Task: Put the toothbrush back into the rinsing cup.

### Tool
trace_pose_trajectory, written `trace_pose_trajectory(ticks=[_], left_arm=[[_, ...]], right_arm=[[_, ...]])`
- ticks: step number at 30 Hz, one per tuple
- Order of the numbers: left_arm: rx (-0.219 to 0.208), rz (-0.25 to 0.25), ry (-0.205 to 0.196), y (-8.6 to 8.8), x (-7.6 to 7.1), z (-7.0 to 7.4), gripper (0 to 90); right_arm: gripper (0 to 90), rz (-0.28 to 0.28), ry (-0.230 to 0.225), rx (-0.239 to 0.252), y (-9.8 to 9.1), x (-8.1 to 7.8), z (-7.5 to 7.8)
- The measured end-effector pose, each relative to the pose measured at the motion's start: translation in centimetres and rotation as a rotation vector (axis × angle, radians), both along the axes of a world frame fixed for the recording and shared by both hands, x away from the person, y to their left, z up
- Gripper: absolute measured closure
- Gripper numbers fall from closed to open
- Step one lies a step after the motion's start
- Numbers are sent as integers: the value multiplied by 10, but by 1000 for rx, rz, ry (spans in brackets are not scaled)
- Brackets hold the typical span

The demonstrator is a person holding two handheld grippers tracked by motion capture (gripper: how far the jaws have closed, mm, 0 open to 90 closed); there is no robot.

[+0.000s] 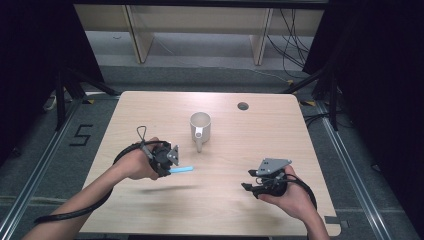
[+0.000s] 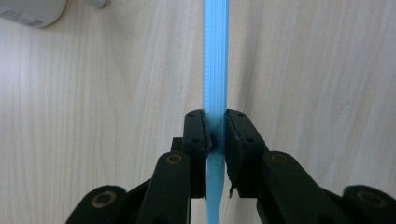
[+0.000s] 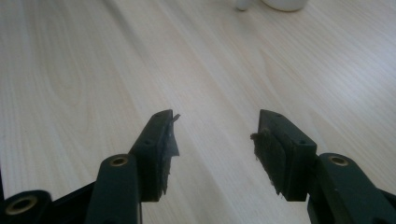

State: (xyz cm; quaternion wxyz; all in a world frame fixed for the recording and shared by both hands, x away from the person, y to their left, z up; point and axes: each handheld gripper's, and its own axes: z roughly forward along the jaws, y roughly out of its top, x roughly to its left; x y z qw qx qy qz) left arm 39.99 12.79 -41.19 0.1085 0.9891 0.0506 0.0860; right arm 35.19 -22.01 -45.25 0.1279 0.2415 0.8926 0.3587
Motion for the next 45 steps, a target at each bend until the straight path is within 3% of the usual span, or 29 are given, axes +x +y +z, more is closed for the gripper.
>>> trace_pose_trajectory(ticks=[3, 4, 8, 10, 12, 15, 29, 31, 38, 40, 45], left_arm=[[15, -25, 4, -7, -3, 1, 784], [12, -30, 1, -10, -5, 1, 785], [10, -49, 11, -19, -7, 2, 784], [5, -57, 10, -25, -8, 2, 784], [5, -64, 11, -29, -9, 3, 785], [-4, -78, 12, -37, -11, 3, 784], [-13, -132, 22, -62, -18, 5, 784], [-14, -137, 21, -64, -18, 5, 784], [-13, -148, 25, -70, -19, 5, 784], [-17, -153, 25, -72, -19, 6, 784], [-18, -159, 29, -75, -20, 6, 784]], right_arm=[[477, 41, 6, -7, 8, 2, 1], [477, 72, -12, -9, 10, 4, 1], [478, 103, -5, 5, 21, 3, 3], [480, 147, -41, 14, 26, 6, 5], [481, 144, -23, 33, 33, 3, 7], [483, 191, -68, 32, 42, 8, 11], [524, 289, -48, 47, 77, 14, 7], [532, 284, -19, 53, 80, 14, 5], [548, 304, -32, 49, 80, 16, 3], [554, 296, -7, 51, 80, 14, 2], [576, 307, -3, 56, 82, 15, 2]])
